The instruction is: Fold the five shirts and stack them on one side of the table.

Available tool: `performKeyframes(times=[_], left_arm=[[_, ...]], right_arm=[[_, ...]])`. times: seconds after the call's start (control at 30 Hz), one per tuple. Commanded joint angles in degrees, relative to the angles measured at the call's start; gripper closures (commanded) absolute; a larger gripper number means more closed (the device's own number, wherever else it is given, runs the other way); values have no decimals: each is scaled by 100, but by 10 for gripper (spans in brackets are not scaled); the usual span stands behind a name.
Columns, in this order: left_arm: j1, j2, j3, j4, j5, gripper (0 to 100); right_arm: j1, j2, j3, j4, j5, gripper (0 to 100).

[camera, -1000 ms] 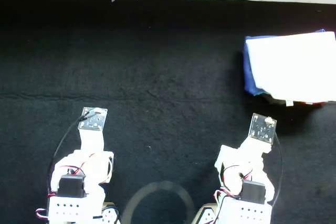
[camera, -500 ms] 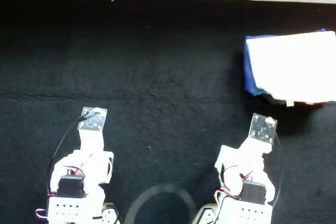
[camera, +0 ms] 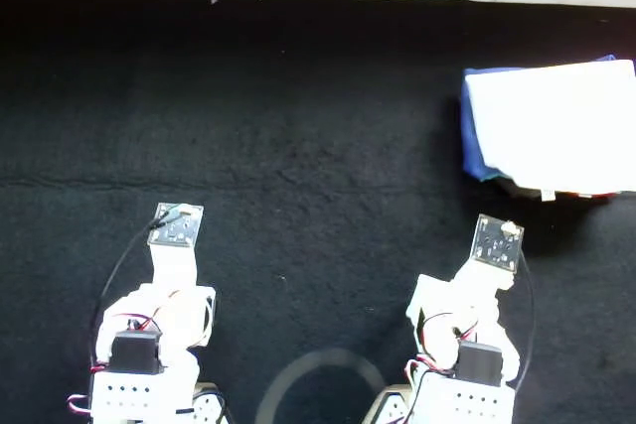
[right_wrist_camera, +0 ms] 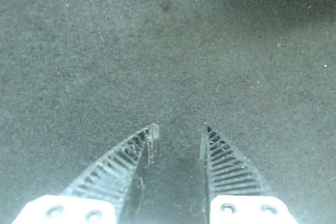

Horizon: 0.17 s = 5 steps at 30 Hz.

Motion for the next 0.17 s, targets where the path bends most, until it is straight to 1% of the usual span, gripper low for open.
performKeyframes(times=[0.0, 0.13], left_arm=[[-4, -22, 84, 53, 9, 880], [-4, -22, 84, 53, 9, 880]], right_arm=[[48, -66, 787, 22, -44, 868], [48, -66, 787, 22, -44, 868]])
